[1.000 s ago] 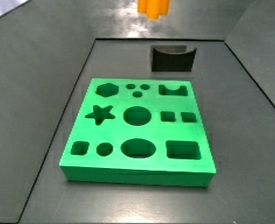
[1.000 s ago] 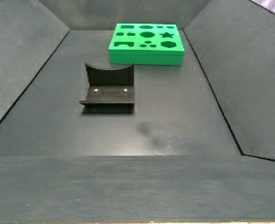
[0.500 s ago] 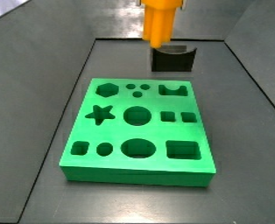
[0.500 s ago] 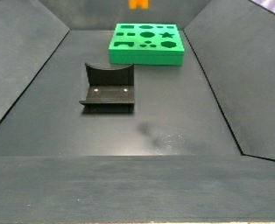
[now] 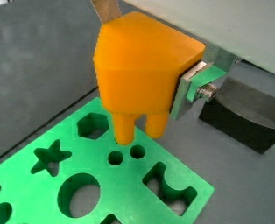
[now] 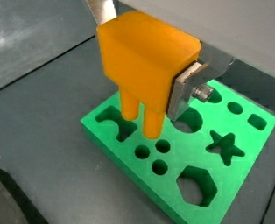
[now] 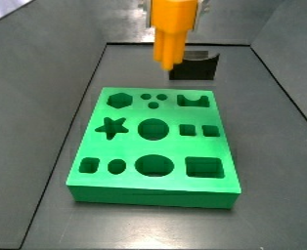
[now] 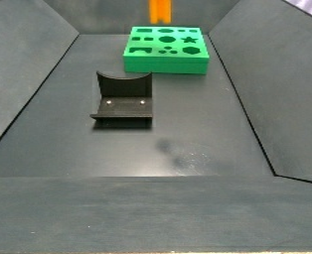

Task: Pick up the 3 prong object. Move up. Move to above the board. Insert the 3 prong object.
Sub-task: Insert the 3 prong object.

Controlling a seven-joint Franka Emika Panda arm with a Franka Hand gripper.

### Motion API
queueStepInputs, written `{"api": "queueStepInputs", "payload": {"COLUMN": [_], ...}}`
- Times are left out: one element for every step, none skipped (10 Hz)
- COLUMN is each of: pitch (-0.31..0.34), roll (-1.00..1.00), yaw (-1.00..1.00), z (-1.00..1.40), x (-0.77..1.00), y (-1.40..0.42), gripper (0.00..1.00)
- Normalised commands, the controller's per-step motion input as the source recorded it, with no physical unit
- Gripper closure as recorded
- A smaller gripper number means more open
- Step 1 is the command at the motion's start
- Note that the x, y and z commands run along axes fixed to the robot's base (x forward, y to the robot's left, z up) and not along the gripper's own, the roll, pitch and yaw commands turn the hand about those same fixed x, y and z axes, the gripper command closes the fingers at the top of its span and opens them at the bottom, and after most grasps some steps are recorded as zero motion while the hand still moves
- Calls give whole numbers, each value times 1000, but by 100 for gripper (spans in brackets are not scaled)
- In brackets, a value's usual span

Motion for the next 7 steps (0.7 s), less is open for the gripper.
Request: {"api": "queueStepInputs", "payload": {"pitch": [-141, -131, -146, -167, -160, -157, -144], "roll": [164, 160, 121, 110, 94, 89, 107], "yaw": [214, 194, 151, 80, 31, 14, 9], "z": [-420, -414, -394, -377, -360, -349, -346], "x": [-180, -143, -123, -100, -14, -9, 0], "y": [0, 0, 0, -57, -77, -74, -43], "gripper": [100, 100, 100, 100, 100, 100, 100]}}
